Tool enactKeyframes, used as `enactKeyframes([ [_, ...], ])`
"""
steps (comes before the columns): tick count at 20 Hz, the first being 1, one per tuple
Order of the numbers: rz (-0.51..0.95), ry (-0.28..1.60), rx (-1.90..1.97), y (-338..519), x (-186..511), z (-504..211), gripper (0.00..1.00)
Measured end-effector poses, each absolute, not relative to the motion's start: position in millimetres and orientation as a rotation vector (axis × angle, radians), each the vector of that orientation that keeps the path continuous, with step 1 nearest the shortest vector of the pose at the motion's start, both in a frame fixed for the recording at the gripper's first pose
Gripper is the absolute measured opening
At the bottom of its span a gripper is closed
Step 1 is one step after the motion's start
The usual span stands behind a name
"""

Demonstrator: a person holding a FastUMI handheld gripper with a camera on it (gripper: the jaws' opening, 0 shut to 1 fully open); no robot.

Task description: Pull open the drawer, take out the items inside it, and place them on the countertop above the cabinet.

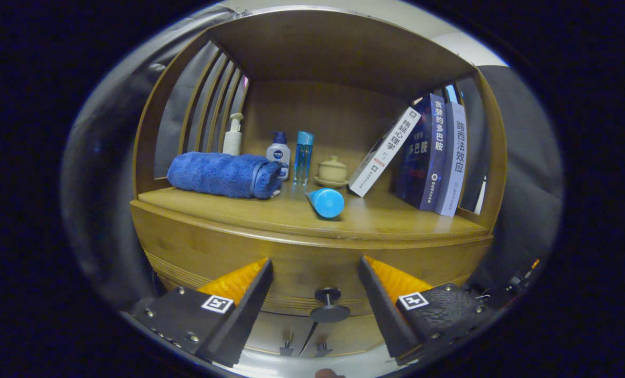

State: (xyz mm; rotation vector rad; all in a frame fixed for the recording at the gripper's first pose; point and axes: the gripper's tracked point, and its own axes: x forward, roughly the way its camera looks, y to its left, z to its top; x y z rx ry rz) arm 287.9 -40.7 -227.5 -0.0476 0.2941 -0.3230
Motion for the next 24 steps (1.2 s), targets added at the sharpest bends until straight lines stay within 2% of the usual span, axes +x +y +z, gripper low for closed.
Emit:
enactKeyframes([
  [5,-0.3,0.24,-0.054,-41.0,272.1,-202.1,0.98],
  [11,-0.25,0.136,-0.055,-30.9,224.2,-132.3,0.98],
  [18,-0.192,0.062,-0.059,-20.9,150.2,-52.5,0.98],
  [24,-0.199,0.013,-0.043,-27.0,79.4,-13.7,0.98],
])
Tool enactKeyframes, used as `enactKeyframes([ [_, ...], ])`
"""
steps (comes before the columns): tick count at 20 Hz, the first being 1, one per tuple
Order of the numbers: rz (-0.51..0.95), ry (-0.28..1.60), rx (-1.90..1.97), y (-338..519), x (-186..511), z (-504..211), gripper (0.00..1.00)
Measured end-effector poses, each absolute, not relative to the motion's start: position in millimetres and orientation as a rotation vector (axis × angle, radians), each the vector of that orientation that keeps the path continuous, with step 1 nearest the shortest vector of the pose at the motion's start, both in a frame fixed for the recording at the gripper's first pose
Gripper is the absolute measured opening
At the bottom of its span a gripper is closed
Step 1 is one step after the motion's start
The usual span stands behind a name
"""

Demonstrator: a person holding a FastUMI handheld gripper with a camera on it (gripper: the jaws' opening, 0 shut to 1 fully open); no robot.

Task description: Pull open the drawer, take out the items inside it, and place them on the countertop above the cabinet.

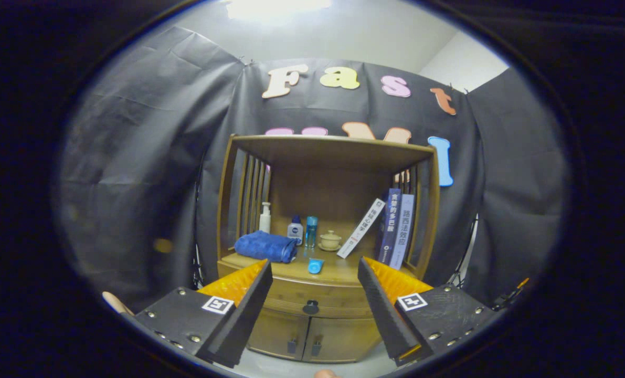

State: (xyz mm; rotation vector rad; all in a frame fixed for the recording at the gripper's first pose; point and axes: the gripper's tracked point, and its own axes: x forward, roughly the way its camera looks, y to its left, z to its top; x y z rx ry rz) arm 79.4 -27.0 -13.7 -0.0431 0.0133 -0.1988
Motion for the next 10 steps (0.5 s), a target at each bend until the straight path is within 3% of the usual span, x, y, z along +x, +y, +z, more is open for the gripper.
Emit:
enactKeyframes([
  [10,-0.22,-0.051,-0.045,-46.5,7.7,8.5,0.98],
])
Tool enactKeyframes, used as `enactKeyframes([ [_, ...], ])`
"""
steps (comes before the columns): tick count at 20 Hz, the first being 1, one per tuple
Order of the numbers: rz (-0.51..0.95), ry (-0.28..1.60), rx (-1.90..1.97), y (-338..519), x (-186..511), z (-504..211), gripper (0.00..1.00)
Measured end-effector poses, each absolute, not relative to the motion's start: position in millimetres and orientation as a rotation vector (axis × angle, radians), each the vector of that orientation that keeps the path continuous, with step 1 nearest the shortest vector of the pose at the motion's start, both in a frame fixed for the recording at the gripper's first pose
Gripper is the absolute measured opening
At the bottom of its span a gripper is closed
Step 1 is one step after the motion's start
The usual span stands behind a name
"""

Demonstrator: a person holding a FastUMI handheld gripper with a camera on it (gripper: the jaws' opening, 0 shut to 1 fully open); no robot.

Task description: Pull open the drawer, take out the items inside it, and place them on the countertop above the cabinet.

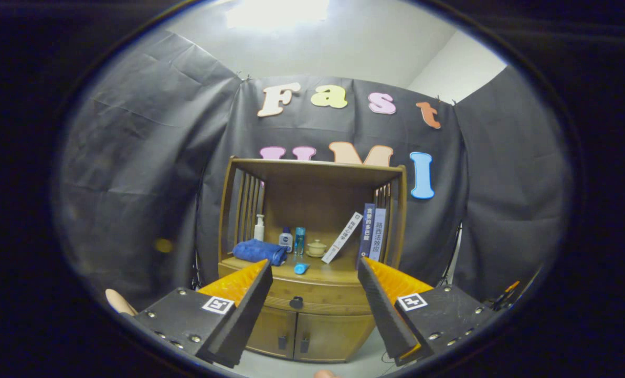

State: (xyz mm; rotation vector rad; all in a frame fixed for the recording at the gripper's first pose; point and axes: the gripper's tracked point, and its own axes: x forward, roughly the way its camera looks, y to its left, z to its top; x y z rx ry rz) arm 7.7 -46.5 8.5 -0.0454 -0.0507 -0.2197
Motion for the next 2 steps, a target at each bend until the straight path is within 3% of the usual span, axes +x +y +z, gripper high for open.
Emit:
enactKeyframes([
  [2,-0.225,-0.042,-0.034,-50.4,3.7,3.6,0.98],
])
